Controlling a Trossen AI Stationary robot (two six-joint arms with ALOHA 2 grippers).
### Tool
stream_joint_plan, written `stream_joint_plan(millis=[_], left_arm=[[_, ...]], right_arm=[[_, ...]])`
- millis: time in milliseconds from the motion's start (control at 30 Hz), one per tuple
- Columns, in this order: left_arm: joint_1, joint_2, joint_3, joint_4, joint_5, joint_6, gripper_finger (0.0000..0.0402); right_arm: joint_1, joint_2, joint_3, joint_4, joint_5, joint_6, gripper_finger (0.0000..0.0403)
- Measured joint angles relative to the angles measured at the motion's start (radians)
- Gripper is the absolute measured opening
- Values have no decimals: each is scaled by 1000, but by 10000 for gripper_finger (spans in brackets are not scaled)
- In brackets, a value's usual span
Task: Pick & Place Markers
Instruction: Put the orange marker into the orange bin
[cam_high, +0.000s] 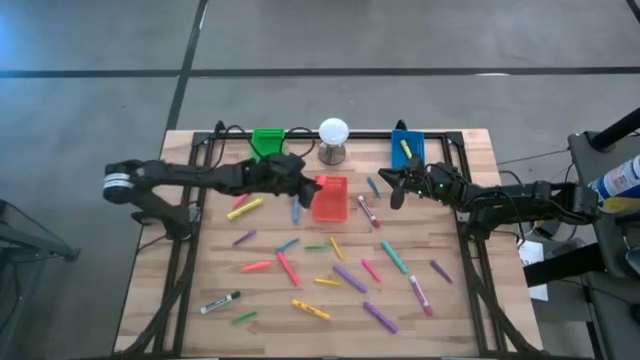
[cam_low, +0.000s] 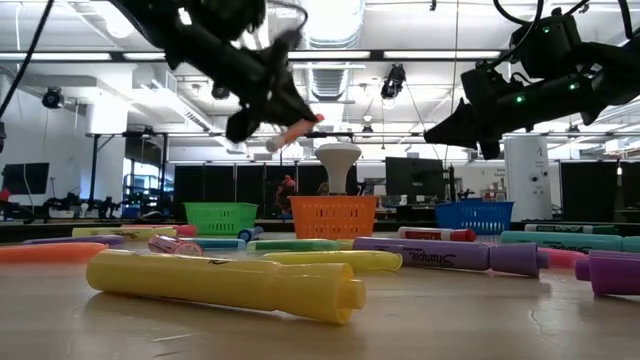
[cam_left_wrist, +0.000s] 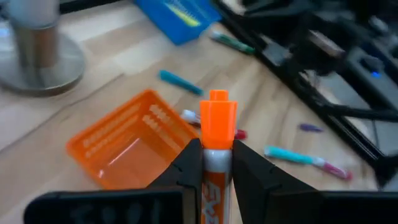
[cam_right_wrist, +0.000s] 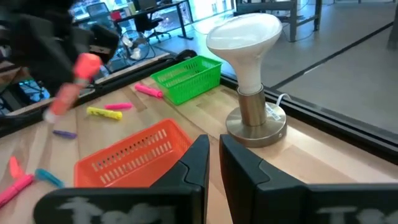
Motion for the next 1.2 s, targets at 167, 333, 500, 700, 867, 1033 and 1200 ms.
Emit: stream_joint_plan(millis=[167,333,500,700,867,1033,1200], left_arm=[[10,91,-1,109,5,-34,57],[14,203,11,214,2,-63,58],[23,284,53,231,0,-82,58],[26,354,92,243,-7,-77,58],[29,380,93,238,-17,-81,58],[31,379,90,238,-24,-57,79],[32,356,90,219,-24,-17,112]], right_arm=[[0,0,0,1,0,-25,34],[0,0,0,0,0,-25,34],[0,0,0,0,0,-26,34],[0,0,0,-1,1,-29,34],[0,0,-1,-7,1,-29,34],[0,0,-3,-7,0,-33,34],[0,0,-3,-7,1,-33,34]])
